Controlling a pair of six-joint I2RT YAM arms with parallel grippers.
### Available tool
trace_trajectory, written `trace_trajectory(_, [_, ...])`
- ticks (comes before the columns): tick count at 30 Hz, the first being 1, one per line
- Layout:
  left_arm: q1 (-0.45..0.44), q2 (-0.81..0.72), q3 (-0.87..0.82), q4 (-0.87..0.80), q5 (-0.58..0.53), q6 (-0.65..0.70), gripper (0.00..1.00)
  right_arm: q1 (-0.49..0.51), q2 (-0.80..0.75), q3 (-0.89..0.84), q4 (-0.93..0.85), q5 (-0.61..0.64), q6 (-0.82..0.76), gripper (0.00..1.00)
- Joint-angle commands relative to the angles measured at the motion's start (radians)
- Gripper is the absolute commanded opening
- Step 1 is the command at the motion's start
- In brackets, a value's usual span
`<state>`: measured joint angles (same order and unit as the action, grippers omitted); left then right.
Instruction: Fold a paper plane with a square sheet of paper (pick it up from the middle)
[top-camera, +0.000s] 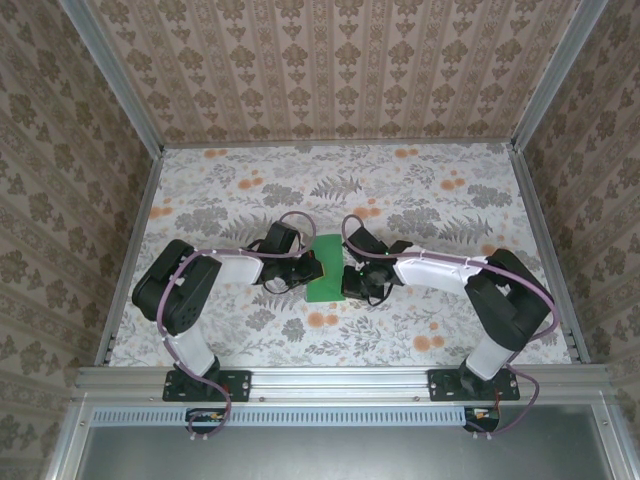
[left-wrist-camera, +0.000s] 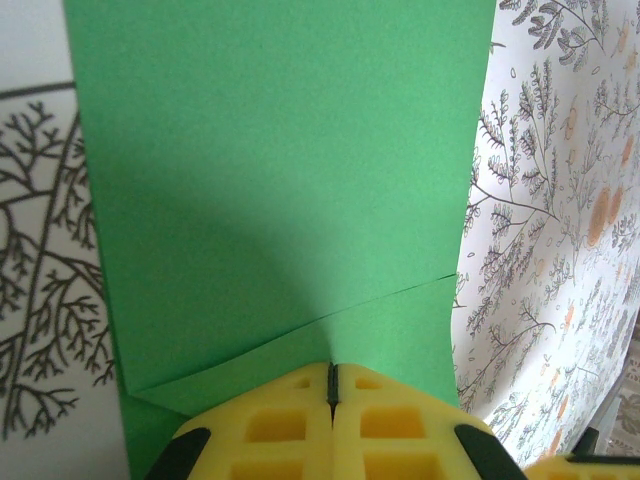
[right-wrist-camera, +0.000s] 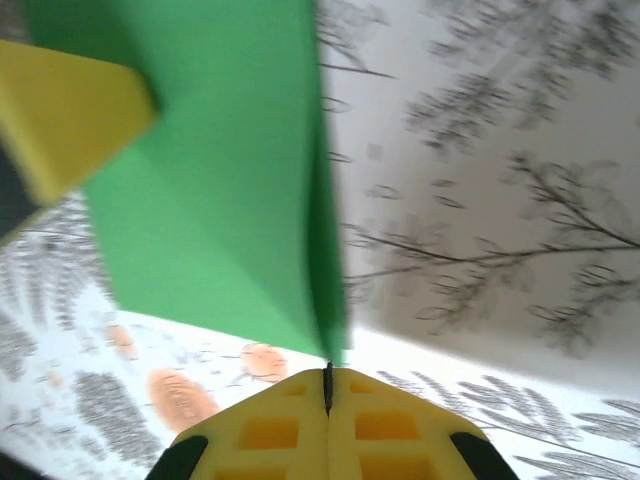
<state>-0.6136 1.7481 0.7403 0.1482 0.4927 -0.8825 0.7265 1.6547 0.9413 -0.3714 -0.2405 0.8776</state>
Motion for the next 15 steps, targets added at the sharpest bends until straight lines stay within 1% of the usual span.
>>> trace_trajectory(1, [0.008, 0.067, -0.057, -0.205, -0.115, 0.020, 0.00, -0.003, -0.006, 0.029, 0.091, -0.067, -0.031, 0.00])
trace_trajectory(9, [0.008, 0.065, -0.059, -0.197, -0.109, 0.018, 0.00, -0.003, 0.129, 0.120, 0.138, -0.114, -0.029, 0.00])
trace_trajectory(15, [0.008, 0.065, -0.065, -0.185, -0.103, 0.012, 0.00, -0.009, 0.207, 0.154, 0.150, -0.112, -0.009, 0.00])
